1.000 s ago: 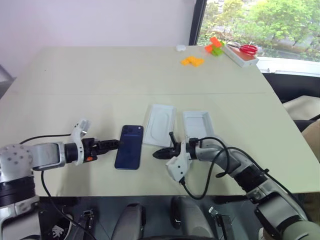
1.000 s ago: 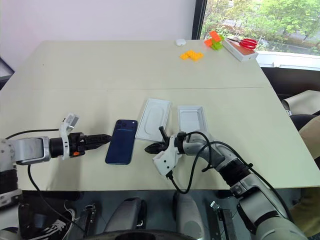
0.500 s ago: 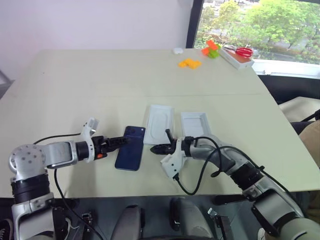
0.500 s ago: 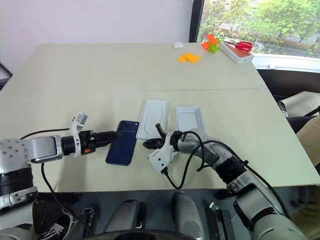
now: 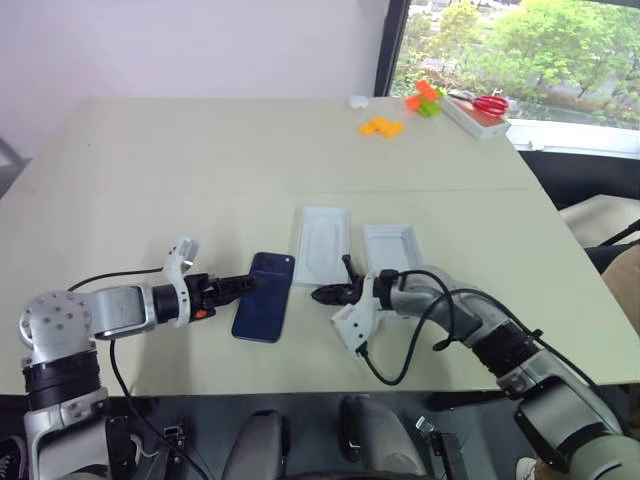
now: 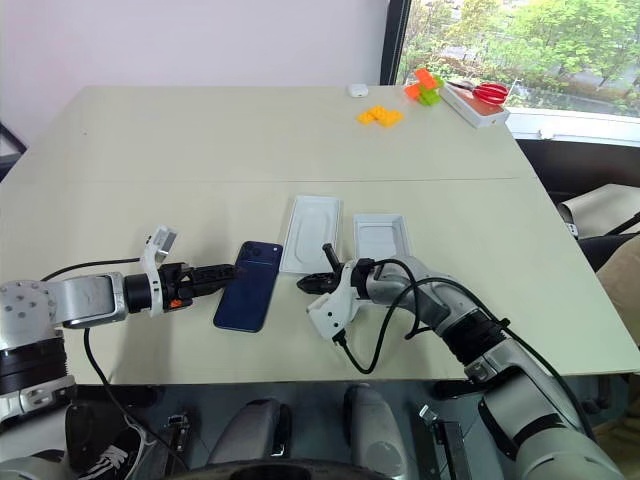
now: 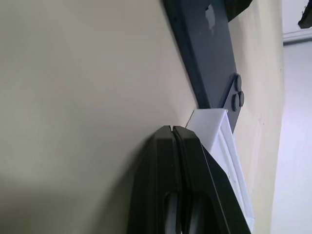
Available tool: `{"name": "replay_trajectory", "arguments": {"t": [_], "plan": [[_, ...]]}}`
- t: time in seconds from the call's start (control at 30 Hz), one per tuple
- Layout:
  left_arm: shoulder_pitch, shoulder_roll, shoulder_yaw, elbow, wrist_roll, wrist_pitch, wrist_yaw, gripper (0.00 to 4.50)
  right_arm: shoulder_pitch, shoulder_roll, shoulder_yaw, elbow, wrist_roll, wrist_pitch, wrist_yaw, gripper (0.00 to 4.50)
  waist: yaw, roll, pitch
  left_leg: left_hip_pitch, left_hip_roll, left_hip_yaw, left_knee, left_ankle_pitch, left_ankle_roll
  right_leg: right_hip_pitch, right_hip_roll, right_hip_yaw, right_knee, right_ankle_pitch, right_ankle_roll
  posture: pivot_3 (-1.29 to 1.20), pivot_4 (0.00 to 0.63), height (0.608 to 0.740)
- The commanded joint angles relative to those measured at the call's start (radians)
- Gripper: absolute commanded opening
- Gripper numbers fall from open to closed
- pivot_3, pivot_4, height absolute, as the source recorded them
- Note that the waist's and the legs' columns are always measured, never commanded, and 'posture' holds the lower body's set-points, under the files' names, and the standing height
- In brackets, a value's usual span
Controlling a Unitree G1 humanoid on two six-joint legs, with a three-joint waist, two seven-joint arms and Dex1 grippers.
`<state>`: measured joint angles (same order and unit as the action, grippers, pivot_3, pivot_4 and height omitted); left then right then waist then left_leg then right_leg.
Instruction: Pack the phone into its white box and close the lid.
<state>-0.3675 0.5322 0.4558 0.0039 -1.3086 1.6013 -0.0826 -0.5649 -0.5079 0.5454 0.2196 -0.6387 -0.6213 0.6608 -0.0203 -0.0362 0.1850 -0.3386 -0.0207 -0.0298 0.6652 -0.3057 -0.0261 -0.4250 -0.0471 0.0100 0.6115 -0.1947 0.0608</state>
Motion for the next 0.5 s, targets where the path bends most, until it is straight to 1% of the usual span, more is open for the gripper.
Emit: {"name": "replay_trajectory", "arguments": {"t": [0.03, 0.17, 0.27, 0.33, 0.5], "plan": [[0.010, -0.021, -0.033, 0.010, -0.006, 0.013, 0.013, 4.50, 0.008, 0.065, 0.061, 0.005, -0.052, 0.027, -0.014, 0.06, -0.003, -0.001, -0.002, 0.000, 0.000, 0.000, 0.000, 0.000, 0.000, 0.000, 0.000, 0.000, 0.000, 0.000, 0.001, 0.00, 0.150, 0.740], [0.015, -0.034, -0.040, 0.014, -0.007, 0.013, 0.028, 4.50, -0.004, 0.089, 0.084, 0.042, -0.099, 0.021, -0.031, 0.06, -0.010, -0.005, -0.008, 0.001, 0.001, 0.000, -0.001, 0.000, 0.000, 0.000, 0.001, 0.000, 0.000, 0.000, 0.000, 0.00, 0.150, 0.740], [0.025, -0.037, -0.044, 0.012, -0.033, 0.013, 0.035, 4.50, -0.027, 0.113, 0.102, 0.084, -0.124, 0.010, -0.052, 0.06, -0.023, -0.008, -0.012, 0.002, 0.001, -0.001, -0.002, 0.000, 0.000, 0.001, 0.001, 0.000, 0.000, -0.001, -0.001, 0.00, 0.150, 0.740], [0.031, -0.038, -0.045, 0.017, -0.071, 0.013, 0.042, 4.50, -0.046, 0.138, 0.113, 0.118, -0.133, -0.001, -0.071, 0.06, -0.029, -0.010, -0.013, 0.003, 0.002, -0.001, -0.002, 0.000, 0.000, 0.002, 0.001, 0.000, 0.000, -0.002, -0.002, 0.00, 0.150, 0.740], [0.045, -0.017, -0.062, 0.024, -0.229, 0.013, 0.096, 4.50, -0.070, 0.169, 0.121, 0.164, -0.137, -0.013, -0.090, 0.06, -0.046, -0.012, -0.014, 0.007, 0.007, -0.001, -0.004, 0.000, 0.000, 0.004, 0.004, 0.000, 0.001, -0.004, -0.003, 0.00, 0.150, 0.740]]}}
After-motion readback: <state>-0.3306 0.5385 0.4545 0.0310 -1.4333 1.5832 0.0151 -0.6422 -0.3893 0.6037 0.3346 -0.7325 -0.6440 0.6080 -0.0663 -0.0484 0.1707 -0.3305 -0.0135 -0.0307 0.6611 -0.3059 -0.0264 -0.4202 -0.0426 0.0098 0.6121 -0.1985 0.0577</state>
